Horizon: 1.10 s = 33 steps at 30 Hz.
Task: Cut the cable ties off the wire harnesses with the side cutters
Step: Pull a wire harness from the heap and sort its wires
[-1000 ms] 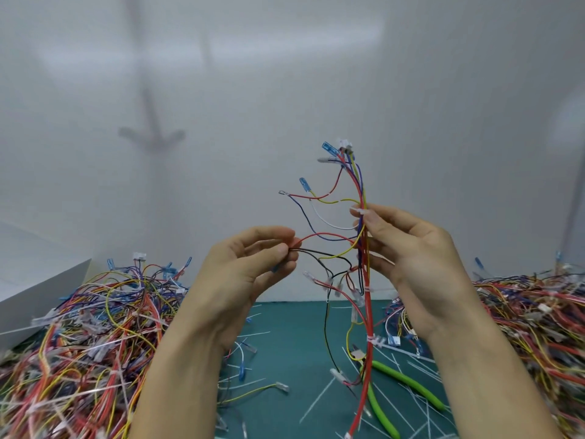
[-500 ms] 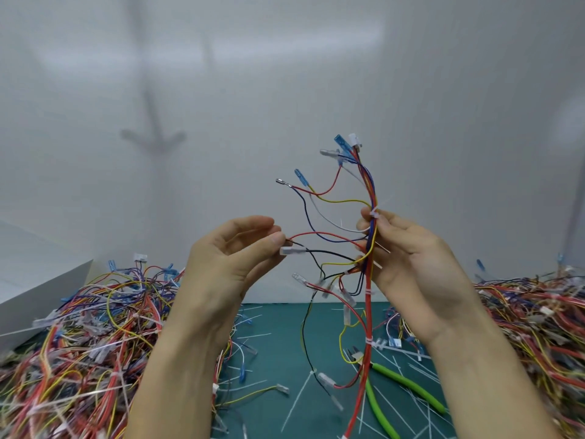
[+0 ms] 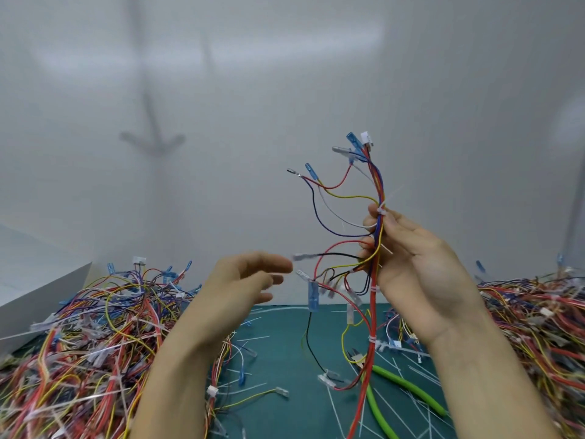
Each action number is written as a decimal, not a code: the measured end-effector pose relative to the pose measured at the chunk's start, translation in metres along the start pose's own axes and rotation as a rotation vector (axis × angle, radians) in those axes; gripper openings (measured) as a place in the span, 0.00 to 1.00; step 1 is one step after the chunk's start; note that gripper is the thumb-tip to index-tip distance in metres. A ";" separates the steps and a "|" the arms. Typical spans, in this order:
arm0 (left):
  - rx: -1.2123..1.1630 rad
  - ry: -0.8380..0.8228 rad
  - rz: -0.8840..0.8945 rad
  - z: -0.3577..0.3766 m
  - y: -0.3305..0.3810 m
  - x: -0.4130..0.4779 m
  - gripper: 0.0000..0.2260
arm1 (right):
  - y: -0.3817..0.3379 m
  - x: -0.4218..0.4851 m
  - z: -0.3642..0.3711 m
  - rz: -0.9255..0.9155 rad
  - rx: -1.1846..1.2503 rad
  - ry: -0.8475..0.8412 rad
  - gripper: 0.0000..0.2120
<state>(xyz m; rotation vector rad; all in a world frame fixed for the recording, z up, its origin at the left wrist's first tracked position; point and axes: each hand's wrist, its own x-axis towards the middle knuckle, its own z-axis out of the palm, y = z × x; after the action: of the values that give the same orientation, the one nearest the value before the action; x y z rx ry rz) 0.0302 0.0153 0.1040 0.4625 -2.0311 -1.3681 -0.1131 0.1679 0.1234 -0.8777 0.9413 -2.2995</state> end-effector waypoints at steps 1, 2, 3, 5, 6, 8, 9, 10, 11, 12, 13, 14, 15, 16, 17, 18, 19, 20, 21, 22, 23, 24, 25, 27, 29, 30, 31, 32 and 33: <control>0.086 -0.031 -0.002 0.001 0.000 -0.001 0.15 | 0.000 0.000 0.000 -0.005 0.006 0.001 0.11; 0.118 -0.069 0.009 0.002 -0.001 -0.002 0.13 | 0.000 0.000 0.000 -0.008 0.011 0.000 0.10; 0.096 -0.101 0.025 0.004 0.000 -0.002 0.11 | 0.001 0.000 0.000 -0.009 0.017 -0.002 0.09; 0.031 -0.157 0.084 0.010 0.003 -0.001 0.09 | 0.002 0.001 0.000 -0.008 0.028 -0.004 0.10; 0.042 -0.171 0.128 0.014 0.004 0.000 0.09 | 0.002 0.001 0.001 -0.008 0.035 -0.003 0.10; 0.090 -0.146 0.205 0.022 0.005 0.003 0.11 | 0.003 0.002 0.002 -0.008 0.059 -0.007 0.10; 0.109 -0.124 0.236 0.026 0.006 0.004 0.11 | 0.004 0.003 0.002 -0.007 0.072 -0.010 0.10; 0.122 -0.111 0.263 0.029 0.007 0.005 0.10 | 0.004 0.003 0.003 -0.006 0.084 -0.014 0.10; 0.132 -0.109 0.282 0.031 0.009 0.004 0.10 | 0.005 0.003 0.003 -0.007 0.094 -0.018 0.10; 0.140 -0.111 0.290 0.033 0.010 0.004 0.10 | 0.005 0.003 0.003 -0.008 0.100 -0.021 0.10; 0.137 -0.115 0.289 0.035 0.011 0.004 0.10 | 0.006 0.003 0.003 -0.009 0.102 -0.021 0.10; 0.121 -0.115 0.286 0.035 0.010 0.005 0.09 | 0.007 0.003 0.003 -0.010 0.101 -0.021 0.10; 0.104 -0.115 0.285 0.036 0.010 0.005 0.08 | 0.007 0.003 0.003 -0.008 0.102 -0.023 0.10; 0.095 -0.112 0.289 0.036 0.009 0.006 0.06 | 0.008 0.004 0.004 -0.004 0.104 -0.025 0.10; 0.083 -0.110 0.293 0.038 0.009 0.006 0.05 | 0.010 0.004 0.004 0.000 0.102 -0.025 0.10; 0.057 -0.104 0.291 0.038 0.008 0.006 0.04 | 0.011 0.004 0.004 0.006 0.095 -0.021 0.10; 0.017 -0.092 0.280 0.039 0.008 0.006 0.03 | 0.012 0.005 0.004 0.013 0.089 -0.016 0.11; -0.018 -0.078 0.265 0.039 0.008 0.006 0.03 | 0.013 0.005 0.004 0.019 0.085 -0.012 0.11; -0.037 -0.065 0.253 0.039 0.008 0.006 0.03 | 0.014 0.005 0.004 0.021 0.082 -0.016 0.11; -0.042 -0.055 0.244 0.038 0.009 0.006 0.03 | 0.014 0.004 0.004 0.020 0.074 -0.027 0.12; -0.047 -0.046 0.236 0.038 0.009 0.006 0.04 | 0.013 0.003 0.004 0.015 0.052 -0.042 0.13; -0.060 -0.032 0.230 0.038 0.009 0.006 0.04 | 0.013 0.002 0.003 0.005 0.009 -0.056 0.13; -0.076 -0.013 0.228 0.037 0.009 0.006 0.04 | 0.012 0.002 0.003 -0.008 -0.057 -0.065 0.13; -0.102 0.022 0.232 0.034 0.011 0.005 0.04 | 0.011 0.000 0.002 -0.026 -0.230 -0.055 0.12; -0.104 0.055 0.252 0.032 0.013 0.003 0.04 | 0.009 -0.002 0.001 -0.033 -0.399 -0.054 0.10; -0.097 0.076 0.265 0.030 0.014 0.003 0.05 | 0.007 -0.003 0.002 -0.031 -0.472 -0.066 0.09; -0.094 0.100 0.276 0.029 0.015 0.003 0.05 | 0.006 -0.005 0.003 -0.030 -0.550 -0.080 0.07; -0.096 0.121 0.286 0.028 0.016 0.003 0.05 | 0.006 -0.006 0.004 -0.034 -0.634 -0.087 0.06; -0.100 0.137 0.293 0.027 0.017 0.003 0.05 | 0.006 -0.007 0.005 -0.046 -0.702 -0.087 0.05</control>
<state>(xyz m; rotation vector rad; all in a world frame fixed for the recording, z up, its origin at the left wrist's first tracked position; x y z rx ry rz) 0.0108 0.0390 0.1132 0.1981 -1.8262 -1.2176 -0.1037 0.1665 0.1192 -1.2634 1.7436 -1.9445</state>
